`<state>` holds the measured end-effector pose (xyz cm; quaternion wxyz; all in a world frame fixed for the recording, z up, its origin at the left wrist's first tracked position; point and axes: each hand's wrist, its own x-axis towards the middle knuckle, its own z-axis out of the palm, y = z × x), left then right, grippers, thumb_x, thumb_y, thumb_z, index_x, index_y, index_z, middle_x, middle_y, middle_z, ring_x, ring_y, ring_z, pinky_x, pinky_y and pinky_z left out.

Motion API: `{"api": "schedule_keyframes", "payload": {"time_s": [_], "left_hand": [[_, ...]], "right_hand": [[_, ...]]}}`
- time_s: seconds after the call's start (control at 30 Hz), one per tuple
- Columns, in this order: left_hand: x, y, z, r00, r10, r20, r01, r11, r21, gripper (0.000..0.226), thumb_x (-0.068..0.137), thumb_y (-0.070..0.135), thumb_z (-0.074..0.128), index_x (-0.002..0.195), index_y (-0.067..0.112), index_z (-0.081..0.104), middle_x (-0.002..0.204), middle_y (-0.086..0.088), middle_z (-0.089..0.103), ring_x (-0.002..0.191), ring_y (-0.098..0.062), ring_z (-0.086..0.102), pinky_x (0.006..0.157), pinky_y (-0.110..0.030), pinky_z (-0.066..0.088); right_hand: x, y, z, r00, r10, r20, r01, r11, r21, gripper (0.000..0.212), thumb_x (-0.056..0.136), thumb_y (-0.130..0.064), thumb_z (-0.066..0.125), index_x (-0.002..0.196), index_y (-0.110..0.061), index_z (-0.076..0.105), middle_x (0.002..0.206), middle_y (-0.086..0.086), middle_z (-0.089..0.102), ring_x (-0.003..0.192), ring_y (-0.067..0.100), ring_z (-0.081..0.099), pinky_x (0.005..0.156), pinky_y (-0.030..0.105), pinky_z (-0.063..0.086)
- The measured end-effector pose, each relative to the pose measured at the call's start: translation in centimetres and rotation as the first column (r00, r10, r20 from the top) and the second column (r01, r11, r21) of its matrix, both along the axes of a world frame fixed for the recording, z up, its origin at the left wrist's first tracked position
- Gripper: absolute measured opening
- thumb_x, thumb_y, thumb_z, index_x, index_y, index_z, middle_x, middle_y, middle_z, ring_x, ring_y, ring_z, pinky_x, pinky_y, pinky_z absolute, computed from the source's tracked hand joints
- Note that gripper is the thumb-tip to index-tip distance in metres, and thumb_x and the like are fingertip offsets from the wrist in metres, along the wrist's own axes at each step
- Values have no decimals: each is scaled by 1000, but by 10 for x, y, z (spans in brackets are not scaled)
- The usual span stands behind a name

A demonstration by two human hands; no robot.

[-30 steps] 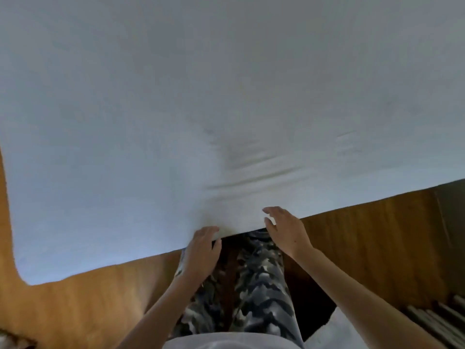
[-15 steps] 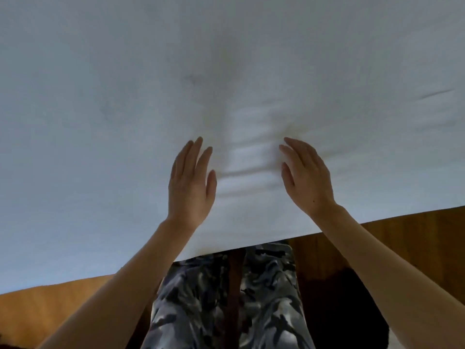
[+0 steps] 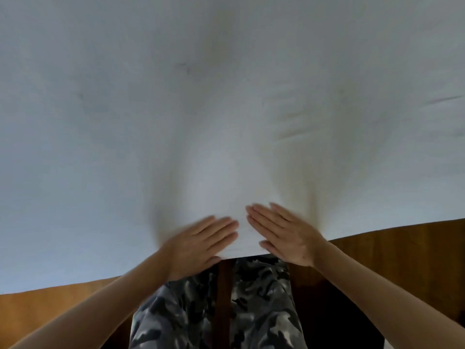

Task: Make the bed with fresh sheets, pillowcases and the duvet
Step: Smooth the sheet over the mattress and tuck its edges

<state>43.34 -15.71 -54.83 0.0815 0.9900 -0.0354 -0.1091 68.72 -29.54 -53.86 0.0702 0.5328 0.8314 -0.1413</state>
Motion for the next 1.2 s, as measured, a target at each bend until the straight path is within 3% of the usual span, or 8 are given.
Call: {"api": "schedule_keyframes", "payload": {"time_s": [0.1,0.2,0.33,0.43,0.63,0.8,1.0,1.2], "left_hand": [[-6,-4,3,996,-90,-5,91,995,38,60,101,42,27,152,11,22,159,-9,16,148,-26,10,121,-42,-2],[-2,0,14,993,-109,40,109,994,-21,56,101,40,32,149,11,31,157,-11,22,147,-26,13,121,-43,3],[30,14,34,969,144,199,-118,983,-139,53,99,35,45,144,8,37,153,-17,29,145,-30,23,120,-43,16],[74,36,43,910,342,234,-312,937,-156,52,101,29,43,144,4,32,153,-19,27,144,-31,24,118,-45,21],[174,47,34,862,455,226,-422,889,-179,51,102,27,38,145,0,34,154,-21,27,144,-34,23,118,-46,21],[132,3,2,949,311,56,-302,945,-128,63,100,37,37,149,-1,24,157,-18,18,147,-31,15,119,-44,20],[108,-10,-1,997,72,23,-71,996,-59,70,101,48,31,152,4,14,159,-17,10,148,-30,8,119,-42,13],[85,-36,-2,997,-69,19,70,997,-46,61,99,37,35,152,9,19,158,-13,16,147,-26,14,120,-41,4]], "right_hand": [[1,-2,3,997,57,47,-59,997,45,65,101,-43,34,151,-6,16,159,13,8,147,24,8,119,39,8],[10,4,10,996,86,8,-86,993,76,64,101,-42,34,151,-6,16,160,13,3,147,25,6,120,40,3],[42,25,26,985,-123,-122,142,977,159,65,101,-42,28,152,-7,5,160,12,1,147,23,3,120,39,2],[81,53,31,931,-333,-149,359,905,226,57,103,-36,29,148,-3,21,154,13,21,142,29,21,117,42,12],[118,95,16,877,-477,-55,478,854,208,57,102,-35,30,145,2,25,153,20,24,143,31,20,117,44,14],[72,13,-5,950,-302,-83,304,953,17,61,100,-38,35,148,-2,24,156,17,18,146,30,16,118,46,16],[50,-41,-6,969,-236,-69,238,971,30,67,99,-45,38,149,-3,24,157,16,18,146,28,17,119,42,15],[54,-51,-2,996,-83,40,83,996,18,67,100,-46,34,151,-5,17,159,15,10,147,27,10,118,42,12]]}}
